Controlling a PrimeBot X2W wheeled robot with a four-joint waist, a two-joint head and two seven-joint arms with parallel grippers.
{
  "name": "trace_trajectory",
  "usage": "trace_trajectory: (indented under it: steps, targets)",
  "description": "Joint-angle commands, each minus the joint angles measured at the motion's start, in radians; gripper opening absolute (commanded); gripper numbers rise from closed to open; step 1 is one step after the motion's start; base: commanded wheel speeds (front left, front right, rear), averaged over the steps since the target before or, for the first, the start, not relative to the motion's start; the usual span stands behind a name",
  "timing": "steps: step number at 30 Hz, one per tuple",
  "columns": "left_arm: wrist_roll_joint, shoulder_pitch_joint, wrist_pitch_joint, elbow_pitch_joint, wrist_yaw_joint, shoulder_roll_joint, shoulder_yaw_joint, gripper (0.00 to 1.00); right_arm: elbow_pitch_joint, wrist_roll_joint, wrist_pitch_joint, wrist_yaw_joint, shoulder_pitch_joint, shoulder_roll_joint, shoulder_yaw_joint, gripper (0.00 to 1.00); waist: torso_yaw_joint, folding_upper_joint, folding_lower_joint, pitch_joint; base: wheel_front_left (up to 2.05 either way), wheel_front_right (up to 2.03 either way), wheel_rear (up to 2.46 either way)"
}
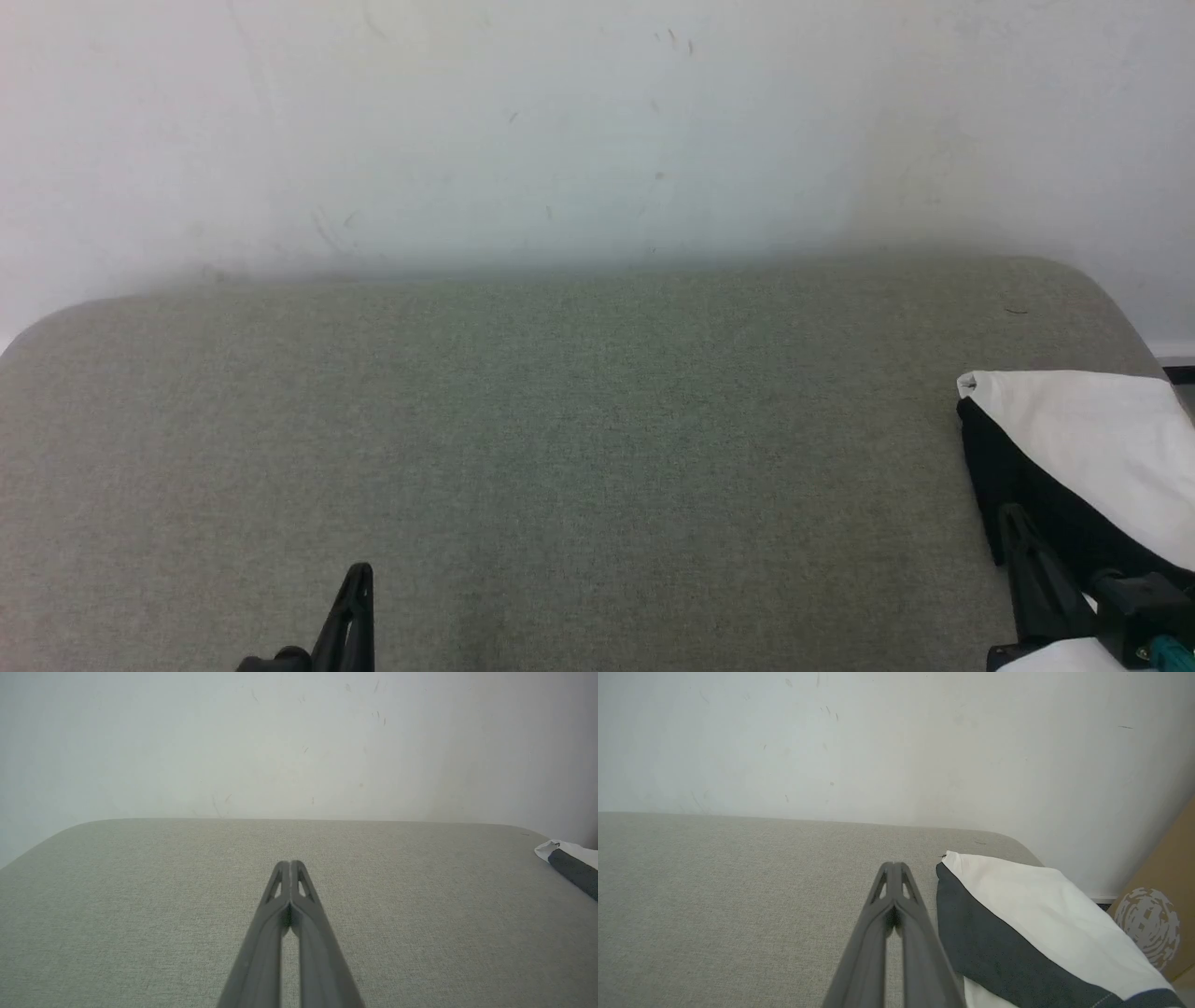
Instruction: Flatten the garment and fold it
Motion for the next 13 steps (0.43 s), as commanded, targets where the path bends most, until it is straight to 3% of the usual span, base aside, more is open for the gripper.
trace_trajectory:
  steps: [1,13]
  targets:
    - [0.013,-0.024,0.005,0.005,-0.009,-0.007,0.009,0.00,0.001,-0.003,0.003,0.000,-0.018,0.001,0.005,0.00,0.000,0.0000,-0.0001,0.001,0.00,0.00,0.00]
    - [0.039,-0.052,0.029,0.012,-0.024,-0.024,0.028,0.00,0.003,-0.005,0.019,0.000,-0.039,0.001,0.017,0.00,-0.001,0.0000,-0.0001,0.009,0.00,0.00,0.00]
